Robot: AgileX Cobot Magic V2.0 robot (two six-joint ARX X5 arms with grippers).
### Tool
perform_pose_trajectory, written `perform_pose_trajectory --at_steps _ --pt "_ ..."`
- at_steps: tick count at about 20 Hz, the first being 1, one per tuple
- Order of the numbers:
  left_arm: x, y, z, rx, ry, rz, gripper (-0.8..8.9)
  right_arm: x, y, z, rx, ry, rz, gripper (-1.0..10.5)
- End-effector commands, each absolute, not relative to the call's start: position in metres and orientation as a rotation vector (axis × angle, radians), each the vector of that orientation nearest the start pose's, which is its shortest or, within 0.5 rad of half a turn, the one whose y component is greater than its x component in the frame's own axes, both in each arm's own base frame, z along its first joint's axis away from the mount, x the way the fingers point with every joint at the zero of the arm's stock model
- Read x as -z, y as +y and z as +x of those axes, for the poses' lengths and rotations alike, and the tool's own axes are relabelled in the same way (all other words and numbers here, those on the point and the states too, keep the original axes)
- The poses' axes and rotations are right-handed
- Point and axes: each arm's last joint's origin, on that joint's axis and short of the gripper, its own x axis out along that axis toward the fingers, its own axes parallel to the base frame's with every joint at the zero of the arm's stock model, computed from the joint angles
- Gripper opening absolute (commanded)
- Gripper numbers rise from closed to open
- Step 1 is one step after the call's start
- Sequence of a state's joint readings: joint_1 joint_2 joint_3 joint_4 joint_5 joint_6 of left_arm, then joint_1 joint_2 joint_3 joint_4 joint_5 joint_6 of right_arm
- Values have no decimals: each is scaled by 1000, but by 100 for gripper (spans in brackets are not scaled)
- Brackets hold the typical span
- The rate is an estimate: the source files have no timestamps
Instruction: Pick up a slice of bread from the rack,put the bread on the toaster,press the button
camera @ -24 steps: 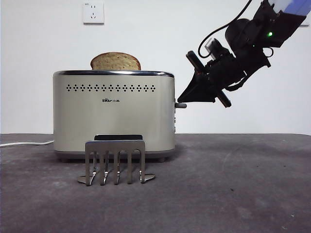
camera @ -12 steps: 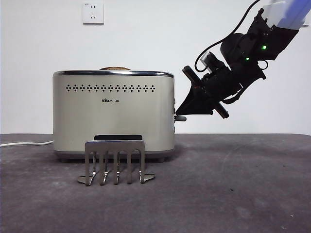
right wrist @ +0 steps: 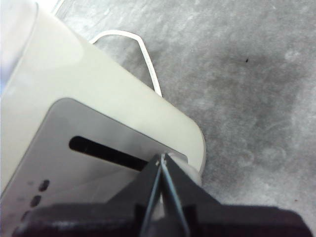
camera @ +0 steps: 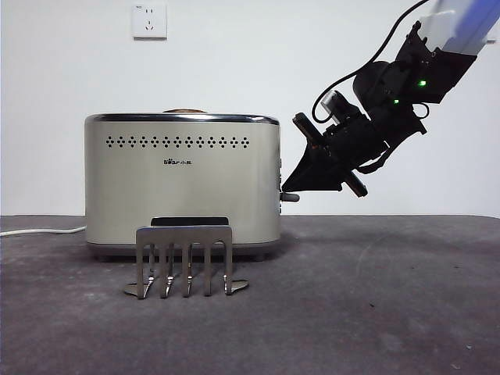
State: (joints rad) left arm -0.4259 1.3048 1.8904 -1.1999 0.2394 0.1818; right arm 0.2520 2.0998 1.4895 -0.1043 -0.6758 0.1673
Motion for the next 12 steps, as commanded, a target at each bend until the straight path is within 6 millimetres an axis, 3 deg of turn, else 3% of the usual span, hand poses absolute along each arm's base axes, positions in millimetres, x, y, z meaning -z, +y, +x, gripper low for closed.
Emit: perform_pose_trajectory --at_steps 1,9,12 --pt "-488 -89 179 699 566 221 380 -143 132 432 -776 938 307 -12" --pt "-488 -89 179 699 565 222 380 -145 132 433 -782 928 307 -12" --pt "-488 -89 179 699 566 221 378 -164 131 432 -790 877 298 -12"
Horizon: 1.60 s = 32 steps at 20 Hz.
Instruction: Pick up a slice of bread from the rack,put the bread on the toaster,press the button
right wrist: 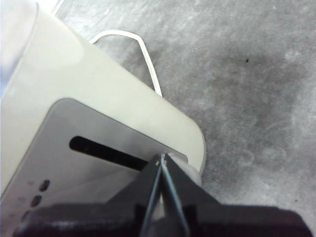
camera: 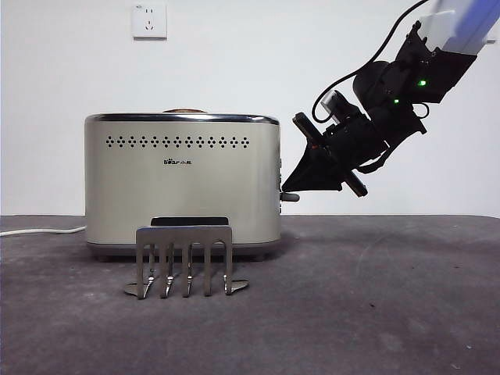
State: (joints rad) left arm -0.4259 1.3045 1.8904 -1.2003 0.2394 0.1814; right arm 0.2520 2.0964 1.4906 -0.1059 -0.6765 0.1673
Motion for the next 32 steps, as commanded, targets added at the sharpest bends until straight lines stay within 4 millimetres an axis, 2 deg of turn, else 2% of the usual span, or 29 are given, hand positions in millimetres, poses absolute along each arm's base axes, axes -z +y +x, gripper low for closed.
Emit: perform_pose_trajectory --at_steps 1,5,8,11,15,17,24,25,27,32 --pt "-488 -89 179 699 566 222 378 -176 131 431 -797 843 292 -12" --pt "-488 -89 179 698 565 222 378 -243 125 414 -797 694 257 -12" --pt "-488 -89 179 699 565 222 378 -296 116 386 -812 617 225 -12" --pt "-488 -89 179 699 566 222 377 -339 106 346 -824 616 187 -12" --pt "-486 -88 177 700 596 224 377 -377 89 278 -853 696 108 -12" --pt "-484 -88 176 700 614 226 377 -389 81 246 -866 738 77 -12" --pt "-479 -86 172 702 687 231 365 -406 65 182 -887 813 35 -12" --pt "-478 -86 172 703 698 231 296 -407 63 177 -887 813 35 -12" --pt "-477 -85 171 703 713 232 -1 -410 62 171 -887 800 33 -11" --pt "-476 -85 170 702 726 232 -4 -412 61 168 -880 794 35 1"
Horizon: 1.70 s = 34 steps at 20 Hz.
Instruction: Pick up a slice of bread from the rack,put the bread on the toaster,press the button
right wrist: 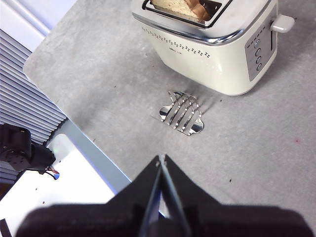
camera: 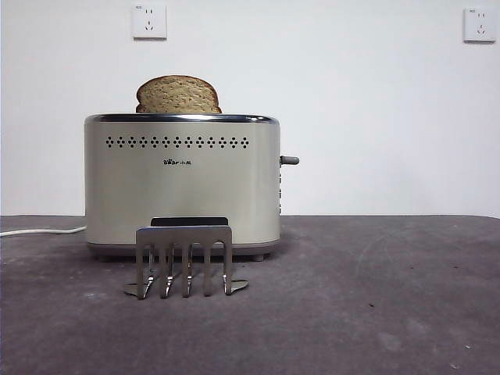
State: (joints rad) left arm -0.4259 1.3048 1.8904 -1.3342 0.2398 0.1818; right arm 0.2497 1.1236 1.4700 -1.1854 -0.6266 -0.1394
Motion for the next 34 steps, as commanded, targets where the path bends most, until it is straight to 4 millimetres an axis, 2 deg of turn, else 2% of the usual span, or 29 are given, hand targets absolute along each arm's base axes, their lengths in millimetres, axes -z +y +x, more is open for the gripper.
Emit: perform_pose_trajectory --at_steps 1,13,15,17,20,23,25,27,30,34 --pt "-476 -85 170 702 726 232 -4 -412 61 168 -878 794 34 1" --pt "-477 -84 170 693 722 241 -4 -412 60 168 -877 794 34 1" --pt "-483 -78 167 680 635 319 -4 -412 60 168 -877 794 34 1" --pt "-500 -67 163 632 449 318 -4 -412 60 168 -877 794 34 1" --pt "-524 -43 139 518 224 287 -4 -412 60 168 -877 794 34 1" --pt "-526 -24 115 403 63 282 -4 -412 60 168 -877 794 34 1" --pt "-513 -15 101 320 -24 288 -4 -412 60 168 -877 794 34 1" --pt "-489 -9 90 210 -89 295 -4 -412 60 168 -877 794 34 1" --pt "-440 -1 85 55 -136 293 -4 -412 60 168 -877 794 34 1" --pt "-365 3 85 -8 -121 240 -4 -412 60 168 -877 794 34 1"
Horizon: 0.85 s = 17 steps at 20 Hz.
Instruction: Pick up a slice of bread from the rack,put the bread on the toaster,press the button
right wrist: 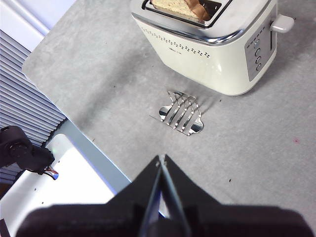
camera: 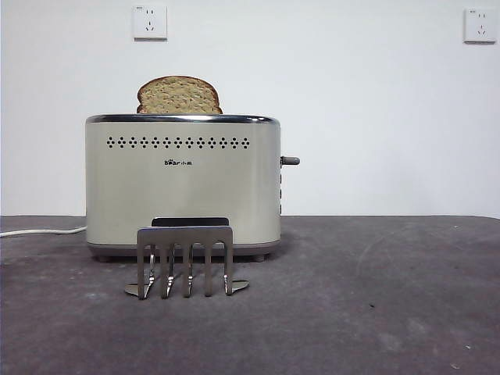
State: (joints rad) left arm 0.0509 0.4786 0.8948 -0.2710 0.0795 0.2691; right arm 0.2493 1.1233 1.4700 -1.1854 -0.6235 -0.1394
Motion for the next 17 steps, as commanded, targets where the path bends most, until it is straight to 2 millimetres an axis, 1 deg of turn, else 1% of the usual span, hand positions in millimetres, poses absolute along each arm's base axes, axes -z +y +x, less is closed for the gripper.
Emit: perform_pose_trajectory --at_steps 1,3,5,9,12,17 --pt "-346 4 86 -23 -109 226 -4 -412 60 168 -877 794 34 1" --pt "-312 5 88 -24 -78 198 -4 -412 60 168 -877 794 34 1" --pt "-282 5 89 -21 -48 179 -4 -412 60 168 -877 794 34 1" --pt "-232 5 93 -15 24 148 -4 -412 60 168 -876 794 34 1" --pt "-202 5 94 -13 62 145 -4 -412 60 168 -876 794 34 1" --pt "-171 5 94 -10 89 142 -4 -412 60 168 -876 794 34 1"
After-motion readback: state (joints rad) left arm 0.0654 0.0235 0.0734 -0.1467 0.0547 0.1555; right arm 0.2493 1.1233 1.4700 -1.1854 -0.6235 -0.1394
